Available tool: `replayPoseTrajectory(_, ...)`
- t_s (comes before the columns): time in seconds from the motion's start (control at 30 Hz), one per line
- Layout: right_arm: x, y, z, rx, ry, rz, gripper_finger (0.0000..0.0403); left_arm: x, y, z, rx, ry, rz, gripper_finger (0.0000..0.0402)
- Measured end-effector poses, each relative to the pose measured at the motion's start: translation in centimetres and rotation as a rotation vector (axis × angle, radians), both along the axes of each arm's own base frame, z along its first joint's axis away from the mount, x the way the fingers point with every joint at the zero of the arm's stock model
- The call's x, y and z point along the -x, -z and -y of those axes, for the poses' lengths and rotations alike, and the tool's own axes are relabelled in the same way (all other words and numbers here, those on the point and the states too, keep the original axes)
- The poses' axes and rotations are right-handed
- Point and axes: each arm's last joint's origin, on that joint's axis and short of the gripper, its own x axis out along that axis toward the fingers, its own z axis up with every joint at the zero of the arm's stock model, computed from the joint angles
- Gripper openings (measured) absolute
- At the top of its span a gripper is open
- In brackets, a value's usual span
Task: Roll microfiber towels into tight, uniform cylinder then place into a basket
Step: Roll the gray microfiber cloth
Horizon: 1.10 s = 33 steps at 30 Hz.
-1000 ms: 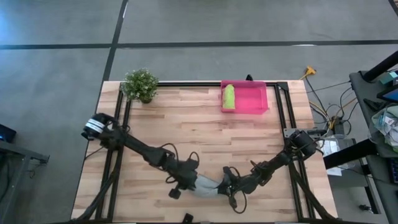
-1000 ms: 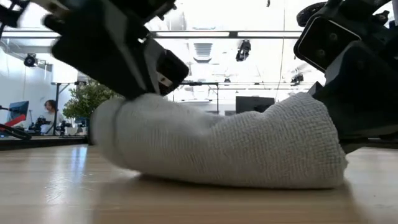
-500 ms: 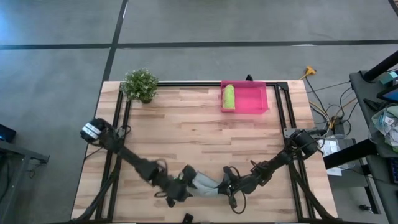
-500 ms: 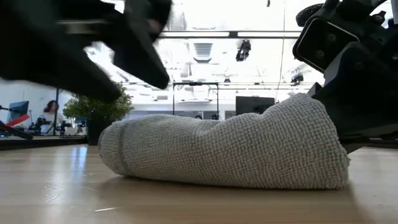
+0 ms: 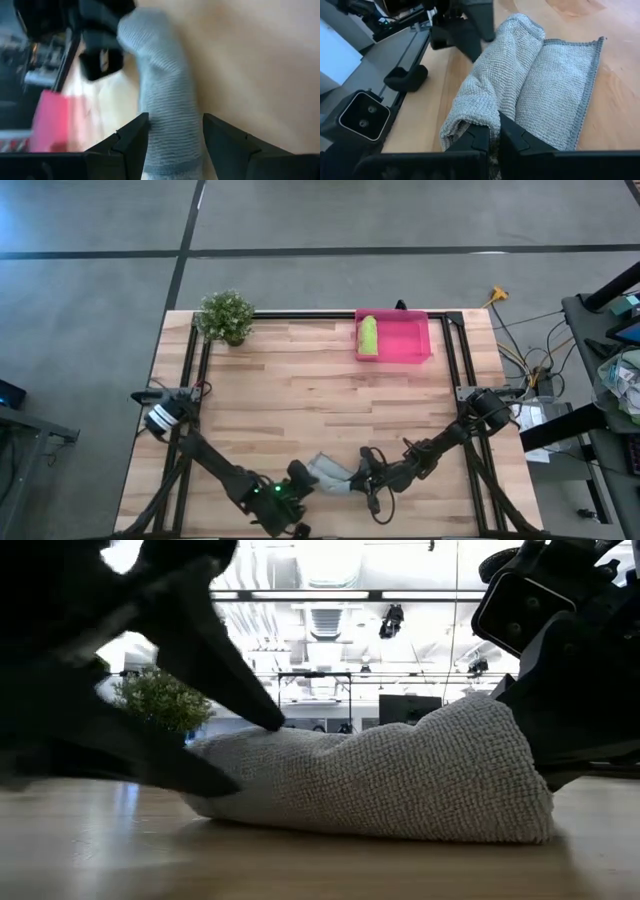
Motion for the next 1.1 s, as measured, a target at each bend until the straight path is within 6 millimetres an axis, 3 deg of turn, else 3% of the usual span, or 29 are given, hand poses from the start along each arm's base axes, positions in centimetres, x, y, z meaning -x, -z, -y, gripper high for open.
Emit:
replayPoseTrajectory(0.17,0.0,0.0,0.0,-0.001,0.003,0.001,0.0009,-1.6,-0.2,-0.3,-0.082,-0.057,-0.077,0.0171)
replayPoseTrajectory(0.67,0.0,-0.1,0.0,-0.003,0.005,0.008,0.0009,-3.4,0.3,-2.5,0.184,-0.138,-0.175,0.0164)
replayPoseTrajectory(1.1,0.2,-0.1,-0.3,0.029,-0.041,0.023,0.0009,-5.0,0.0,-4.2,0.275,-0.129,-0.257,0.0011)
